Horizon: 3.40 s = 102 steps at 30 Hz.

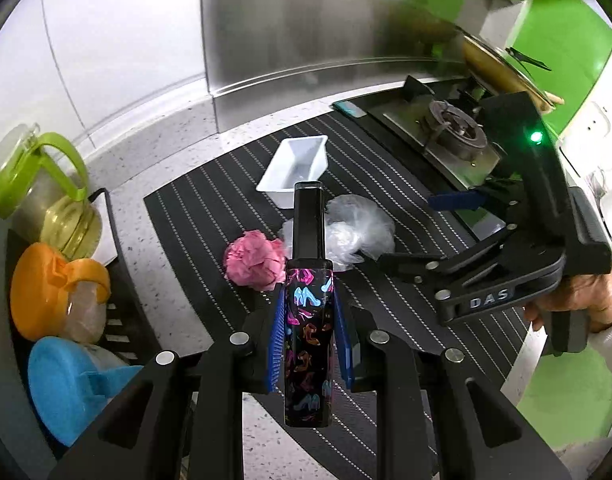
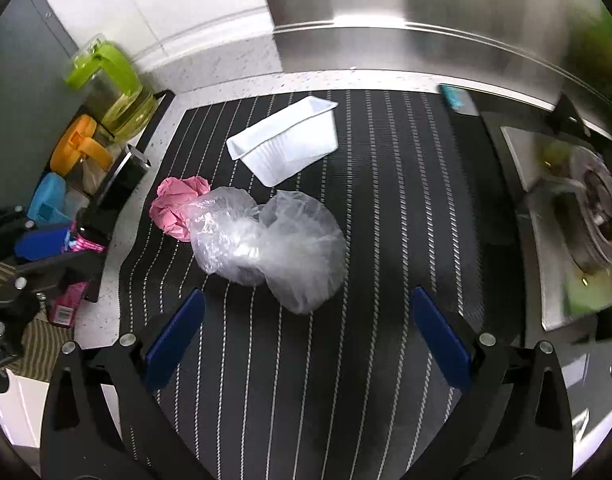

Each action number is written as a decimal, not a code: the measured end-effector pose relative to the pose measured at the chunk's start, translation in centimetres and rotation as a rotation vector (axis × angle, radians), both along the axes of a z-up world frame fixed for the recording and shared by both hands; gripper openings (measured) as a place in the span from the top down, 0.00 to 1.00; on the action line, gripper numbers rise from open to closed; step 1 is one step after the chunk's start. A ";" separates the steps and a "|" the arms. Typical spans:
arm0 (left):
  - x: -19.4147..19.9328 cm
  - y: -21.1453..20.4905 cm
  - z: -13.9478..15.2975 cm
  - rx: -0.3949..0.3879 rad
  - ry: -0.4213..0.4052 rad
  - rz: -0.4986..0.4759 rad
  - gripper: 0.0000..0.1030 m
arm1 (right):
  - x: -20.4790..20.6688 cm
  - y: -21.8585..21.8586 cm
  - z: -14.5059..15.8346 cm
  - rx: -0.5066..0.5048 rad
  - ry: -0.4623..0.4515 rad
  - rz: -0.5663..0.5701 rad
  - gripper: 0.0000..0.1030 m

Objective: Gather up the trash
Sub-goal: 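Grasp the patterned tube with the left gripper while the right gripper grasps the plastic bag, then carry the tube and bag to the pink wastebasket and open both grippers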

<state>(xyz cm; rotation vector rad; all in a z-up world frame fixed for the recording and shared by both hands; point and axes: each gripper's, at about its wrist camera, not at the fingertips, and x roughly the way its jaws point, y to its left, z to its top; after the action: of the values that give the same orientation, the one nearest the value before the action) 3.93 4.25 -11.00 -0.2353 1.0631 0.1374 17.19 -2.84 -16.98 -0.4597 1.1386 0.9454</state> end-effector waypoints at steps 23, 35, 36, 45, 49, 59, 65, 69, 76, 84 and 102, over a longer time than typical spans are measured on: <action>0.1 -0.3 1.1 -0.001 -0.016 -0.006 0.78 | -1.0 -1.9 2.2 0.035 0.019 -0.015 0.95; -0.5 -7.7 4.8 0.000 -0.106 -0.370 0.78 | -9.0 -16.2 9.6 0.101 -0.092 -0.457 0.95; -0.6 -9.2 5.1 -0.006 -0.115 -0.428 0.78 | -9.8 -17.5 9.9 0.106 -0.101 -0.498 0.95; -2.0 -21.4 5.8 -0.051 -0.144 -0.771 0.78 | -19.1 -31.9 11.4 0.112 -0.175 -0.898 0.95; -3.4 -27.3 4.8 -0.077 -0.134 -0.887 0.78 | -22.6 -37.4 10.4 0.095 -0.178 -1.029 0.95; -5.1 -37.9 -2.5 -0.086 -0.056 -0.928 0.78 | -25.0 -47.7 1.9 0.041 -0.087 -1.117 0.95; -3.8 -41.3 -9.3 -0.072 0.005 -0.896 0.78 | -22.2 -50.8 -6.1 0.013 -0.007 -1.101 0.95; -2.8 -42.8 -13.9 -0.061 0.038 -0.895 0.78 | -20.5 -52.2 -11.9 0.003 0.040 -1.101 0.95; -1.1 -44.2 -20.4 -0.047 0.077 -0.918 0.78 | -17.7 -53.7 -22.1 0.005 0.123 -1.118 0.95; 0.5 -45.2 -24.5 -0.045 0.097 -0.930 0.78 | -15.3 -54.3 -28.9 0.003 0.166 -1.105 0.94; 0.7 -47.6 -26.7 -0.034 0.121 -0.979 0.78 | -16.3 -56.3 -29.0 -0.017 0.153 -1.172 0.07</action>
<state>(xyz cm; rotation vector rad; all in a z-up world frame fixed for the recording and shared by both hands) 4.58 -43.34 -37.74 0.2811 1.1975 -0.7540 0.87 -59.14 -45.96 0.2938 1.2838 -0.0637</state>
